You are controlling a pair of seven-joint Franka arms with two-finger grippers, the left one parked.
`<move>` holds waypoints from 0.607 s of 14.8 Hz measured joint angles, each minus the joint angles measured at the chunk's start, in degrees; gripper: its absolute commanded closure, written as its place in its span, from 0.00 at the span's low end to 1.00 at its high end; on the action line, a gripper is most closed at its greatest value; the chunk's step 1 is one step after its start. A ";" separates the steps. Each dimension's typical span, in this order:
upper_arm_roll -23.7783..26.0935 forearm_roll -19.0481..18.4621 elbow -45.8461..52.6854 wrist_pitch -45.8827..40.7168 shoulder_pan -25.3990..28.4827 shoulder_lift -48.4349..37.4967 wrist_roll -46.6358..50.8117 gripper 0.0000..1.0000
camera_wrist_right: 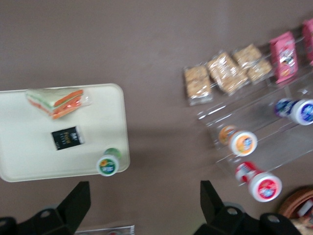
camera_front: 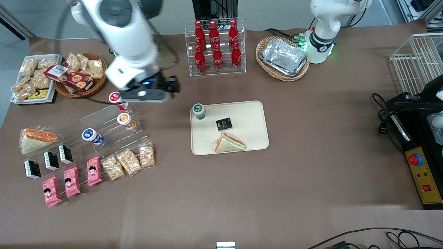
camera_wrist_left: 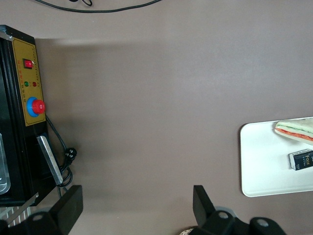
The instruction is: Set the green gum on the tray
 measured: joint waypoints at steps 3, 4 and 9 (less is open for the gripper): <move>-6.00 0.01 -0.02 -0.90 -1.50 -2.00 -10.56 0.00; -8.36 0.01 -0.08 -0.94 -1.55 -2.16 -14.03 0.00; -21.44 0.02 -0.13 -0.64 -1.23 -2.42 -31.66 0.00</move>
